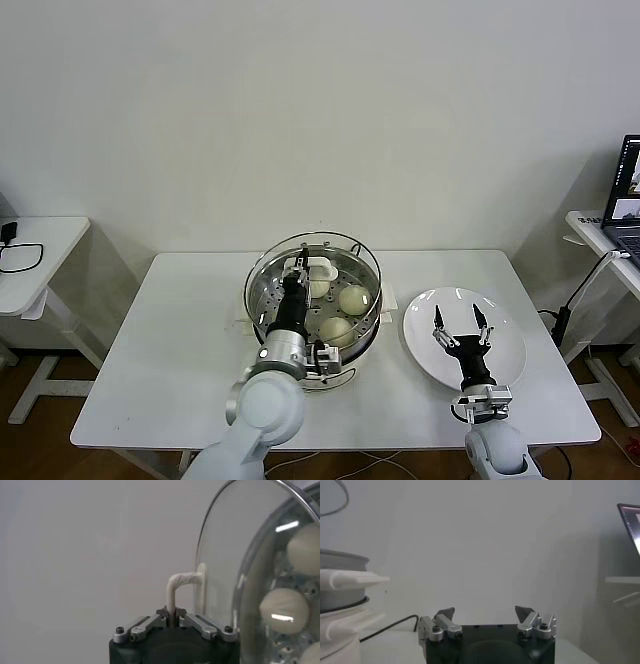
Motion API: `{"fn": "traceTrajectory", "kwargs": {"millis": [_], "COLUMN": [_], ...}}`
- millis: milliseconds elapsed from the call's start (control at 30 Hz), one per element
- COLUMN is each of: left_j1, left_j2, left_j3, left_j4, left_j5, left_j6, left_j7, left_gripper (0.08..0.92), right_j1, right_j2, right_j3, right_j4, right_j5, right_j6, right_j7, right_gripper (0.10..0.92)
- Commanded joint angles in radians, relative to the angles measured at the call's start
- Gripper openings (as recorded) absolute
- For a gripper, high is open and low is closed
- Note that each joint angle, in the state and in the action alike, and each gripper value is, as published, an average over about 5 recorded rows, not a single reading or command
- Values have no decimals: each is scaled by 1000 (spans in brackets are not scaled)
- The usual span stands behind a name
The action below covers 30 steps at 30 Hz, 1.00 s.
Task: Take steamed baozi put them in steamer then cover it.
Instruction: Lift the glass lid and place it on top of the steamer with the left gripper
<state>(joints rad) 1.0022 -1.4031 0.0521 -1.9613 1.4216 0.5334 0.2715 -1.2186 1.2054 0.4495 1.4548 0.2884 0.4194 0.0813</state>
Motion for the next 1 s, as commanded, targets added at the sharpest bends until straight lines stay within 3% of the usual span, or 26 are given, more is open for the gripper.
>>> {"fn": "traceTrajectory", "kwargs": {"millis": [33, 1000], "left_j1": [-36, -11], "left_j2": [-78, -107], "left_j3": [44, 22], "left_j4": [71, 151], "left_j5": [140, 171], "left_j6": [62, 24], "left_j7": [91, 20], "left_gripper": [186, 186], "right_j1": [2, 33], "right_j2": [7, -2], "right_j3": [4, -15], "right_j4": [-6, -27], "right_j5": [-5, -6], "right_j6": [0, -4], "right_j7": [-1, -2], "right_gripper": [823, 823]}}
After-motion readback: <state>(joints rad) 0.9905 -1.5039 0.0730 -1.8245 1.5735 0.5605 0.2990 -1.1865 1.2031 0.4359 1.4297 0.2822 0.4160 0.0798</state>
